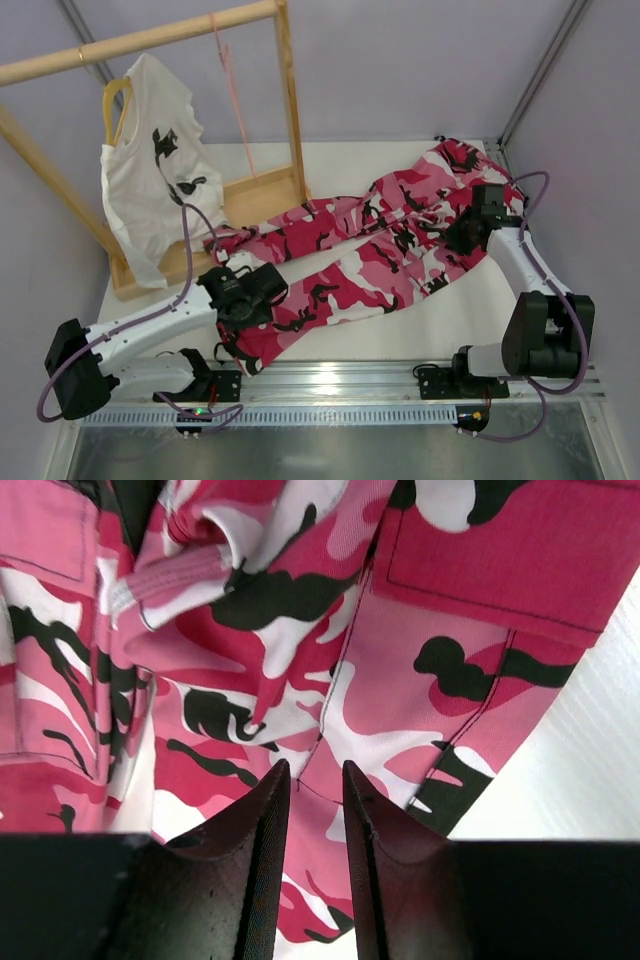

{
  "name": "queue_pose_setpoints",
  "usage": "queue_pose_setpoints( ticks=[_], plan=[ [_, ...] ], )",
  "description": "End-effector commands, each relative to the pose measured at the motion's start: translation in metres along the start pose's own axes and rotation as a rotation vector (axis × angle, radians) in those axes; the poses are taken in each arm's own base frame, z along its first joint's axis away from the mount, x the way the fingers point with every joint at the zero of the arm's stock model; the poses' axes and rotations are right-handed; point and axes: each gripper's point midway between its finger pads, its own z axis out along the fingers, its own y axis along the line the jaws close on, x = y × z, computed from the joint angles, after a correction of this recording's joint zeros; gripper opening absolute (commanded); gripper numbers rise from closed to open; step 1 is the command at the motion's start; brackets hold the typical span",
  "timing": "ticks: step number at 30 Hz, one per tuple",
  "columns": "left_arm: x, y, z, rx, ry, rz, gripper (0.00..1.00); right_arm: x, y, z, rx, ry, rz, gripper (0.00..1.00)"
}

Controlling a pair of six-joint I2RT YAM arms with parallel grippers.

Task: Place the trousers on the hanger
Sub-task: Fold the trousers

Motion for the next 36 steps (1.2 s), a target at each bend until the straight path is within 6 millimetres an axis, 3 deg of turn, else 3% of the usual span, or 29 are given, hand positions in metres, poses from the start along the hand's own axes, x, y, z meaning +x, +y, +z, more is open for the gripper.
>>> queue_pose_setpoints(
  ticks=[1, 7, 10, 13, 18, 24, 34, 35, 36],
  plan=[
    [0.01, 0.002, -0.007, 0.002, -0.011, -0.082, 0.59, 0.013, 0.005, -0.001, -0.031, 0.019, -0.009, 0.31],
    [0.05, -0.034, -0.009, 0.189, 0.055, -0.044, 0.57, 0.022, 0.0, 0.002, -0.018, 0.037, -0.012, 0.31],
    [0.076, -0.028, -0.007, 0.141, 0.098, 0.019, 0.58, 0.025, -0.002, 0.004, -0.01, 0.046, -0.016, 0.31],
    [0.086, -0.026, -0.005, 0.106, 0.075, 0.053, 0.6, 0.025, -0.005, 0.006, -0.003, 0.038, -0.016, 0.31],
    [0.092, -0.04, 0.007, 0.145, 0.065, 0.132, 0.63, 0.029, -0.01, 0.013, 0.01, 0.047, -0.005, 0.31],
    [0.098, -0.032, 0.025, 0.106, 0.057, 0.236, 0.62, 0.024, -0.01, 0.012, 0.025, 0.037, -0.015, 0.31],
    [0.105, -0.012, 0.042, 0.042, 0.063, 0.257, 0.5, 0.022, -0.012, 0.016, 0.032, 0.029, -0.009, 0.31],
    [0.106, -0.012, 0.043, 0.042, 0.065, 0.254, 0.47, 0.023, -0.013, 0.018, 0.038, 0.03, -0.009, 0.31],
    [0.106, -0.011, 0.044, 0.039, 0.065, 0.246, 0.37, 0.023, -0.013, 0.019, 0.039, 0.029, -0.009, 0.31]
  ],
)
